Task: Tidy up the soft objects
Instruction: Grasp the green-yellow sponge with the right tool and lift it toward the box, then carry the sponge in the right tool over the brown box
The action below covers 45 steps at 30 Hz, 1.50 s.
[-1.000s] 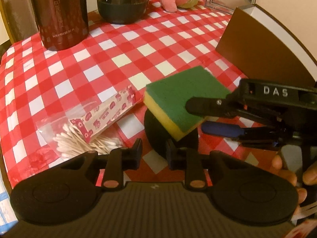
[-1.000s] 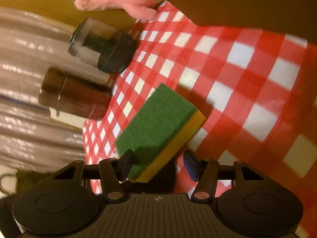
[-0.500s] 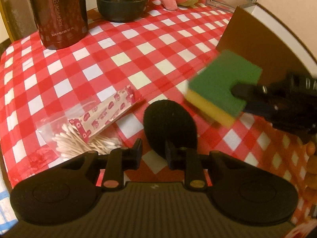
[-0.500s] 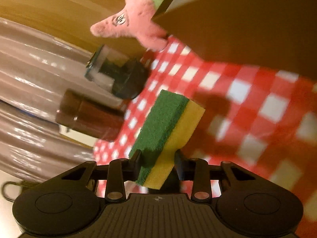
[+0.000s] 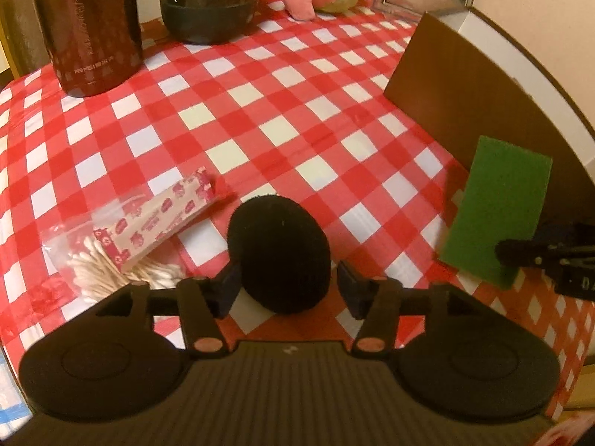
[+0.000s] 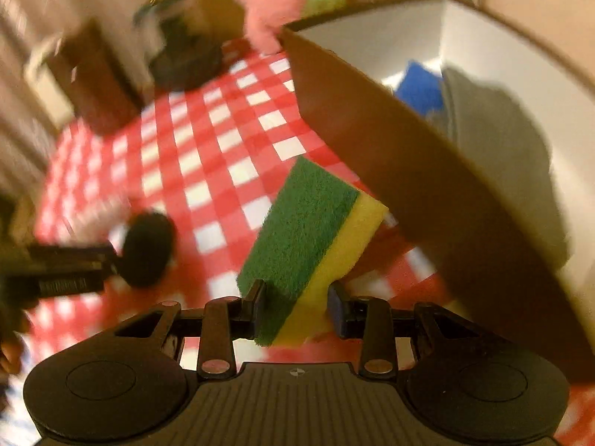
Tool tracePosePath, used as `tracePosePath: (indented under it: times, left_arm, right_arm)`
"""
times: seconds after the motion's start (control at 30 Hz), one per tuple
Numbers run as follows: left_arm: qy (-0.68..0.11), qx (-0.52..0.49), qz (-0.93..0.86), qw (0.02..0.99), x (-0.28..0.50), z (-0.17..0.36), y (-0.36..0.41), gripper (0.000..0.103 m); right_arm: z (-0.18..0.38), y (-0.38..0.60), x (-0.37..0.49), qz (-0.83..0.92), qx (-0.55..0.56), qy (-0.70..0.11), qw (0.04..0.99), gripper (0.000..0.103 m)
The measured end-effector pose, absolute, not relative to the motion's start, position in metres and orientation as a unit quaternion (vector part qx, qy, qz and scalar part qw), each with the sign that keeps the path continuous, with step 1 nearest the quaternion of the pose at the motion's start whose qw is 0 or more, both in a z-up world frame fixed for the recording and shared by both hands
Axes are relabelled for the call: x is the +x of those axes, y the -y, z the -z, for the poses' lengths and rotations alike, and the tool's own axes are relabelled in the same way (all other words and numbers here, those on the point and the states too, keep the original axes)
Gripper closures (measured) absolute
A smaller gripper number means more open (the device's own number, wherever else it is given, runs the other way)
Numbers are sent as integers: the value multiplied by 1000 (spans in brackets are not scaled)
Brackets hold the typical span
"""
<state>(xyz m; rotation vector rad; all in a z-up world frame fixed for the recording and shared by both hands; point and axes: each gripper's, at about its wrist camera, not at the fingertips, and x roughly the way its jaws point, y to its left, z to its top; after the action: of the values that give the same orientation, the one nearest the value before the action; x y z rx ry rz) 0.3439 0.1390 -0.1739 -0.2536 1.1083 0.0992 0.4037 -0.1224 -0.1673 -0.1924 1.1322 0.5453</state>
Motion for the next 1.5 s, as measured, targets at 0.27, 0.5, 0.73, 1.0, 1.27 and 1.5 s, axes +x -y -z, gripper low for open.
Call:
tracePosePath:
  times: [0.27, 0.5, 0.73, 1.0, 1.27, 1.5]
  left_arm:
    - [-531, -82, -67, 841, 357, 182, -128, 40]
    - [-536, -63, -83, 838, 366, 193, -124, 36]
    - [-534, -53, -87, 839, 371, 195, -123, 37]
    - [-535, -50, -83, 839, 372, 193, -124, 40]
    - [-537, -49, -80, 838, 367, 190, -125, 41]
    - [-530, -48, -71, 844, 354, 178, -123, 41]
  right_arm:
    - [171, 99, 402, -297, -134, -490, 808, 67]
    - [180, 89, 412, -289, -98, -481, 822, 67]
    - [189, 86, 415, -290, -99, -482, 821, 67]
    - [189, 80, 420, -285, -101, -480, 824, 67]
    - [190, 79, 421, -285, -98, -477, 826, 70]
    - [180, 87, 408, -290, -91, -465, 831, 71]
